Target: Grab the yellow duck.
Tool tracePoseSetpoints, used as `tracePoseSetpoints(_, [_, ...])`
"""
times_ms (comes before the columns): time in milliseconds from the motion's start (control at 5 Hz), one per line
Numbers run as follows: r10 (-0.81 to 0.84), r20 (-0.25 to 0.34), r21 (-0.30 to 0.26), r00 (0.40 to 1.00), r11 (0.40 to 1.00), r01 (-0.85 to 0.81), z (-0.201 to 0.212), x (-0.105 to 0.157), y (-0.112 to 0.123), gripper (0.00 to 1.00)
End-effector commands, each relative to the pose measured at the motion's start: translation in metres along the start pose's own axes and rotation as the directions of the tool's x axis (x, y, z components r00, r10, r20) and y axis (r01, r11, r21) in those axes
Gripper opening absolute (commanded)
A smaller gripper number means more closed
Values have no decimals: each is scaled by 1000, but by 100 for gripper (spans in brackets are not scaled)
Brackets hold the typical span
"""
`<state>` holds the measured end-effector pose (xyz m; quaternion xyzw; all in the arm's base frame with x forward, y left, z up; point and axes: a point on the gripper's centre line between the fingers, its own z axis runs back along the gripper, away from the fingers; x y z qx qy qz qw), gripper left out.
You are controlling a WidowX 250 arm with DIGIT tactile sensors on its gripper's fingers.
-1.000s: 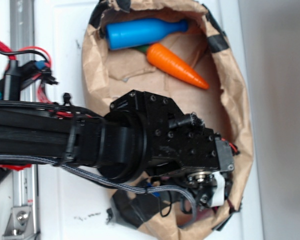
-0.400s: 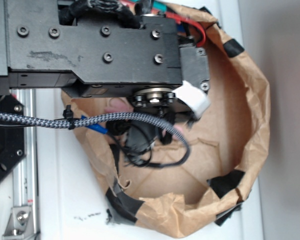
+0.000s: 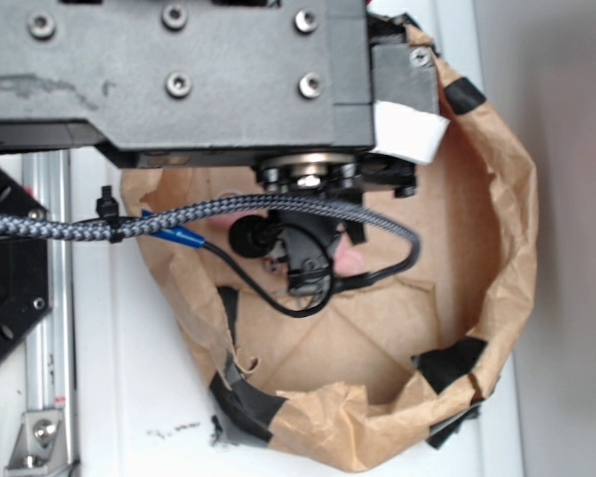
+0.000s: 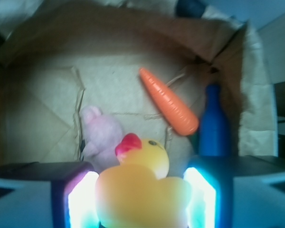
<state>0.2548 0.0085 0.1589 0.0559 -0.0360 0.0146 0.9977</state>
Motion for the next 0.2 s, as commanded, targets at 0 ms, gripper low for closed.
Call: tracePoseSetpoints(0, [19, 40, -24, 999, 1000, -18, 9, 12, -18, 0])
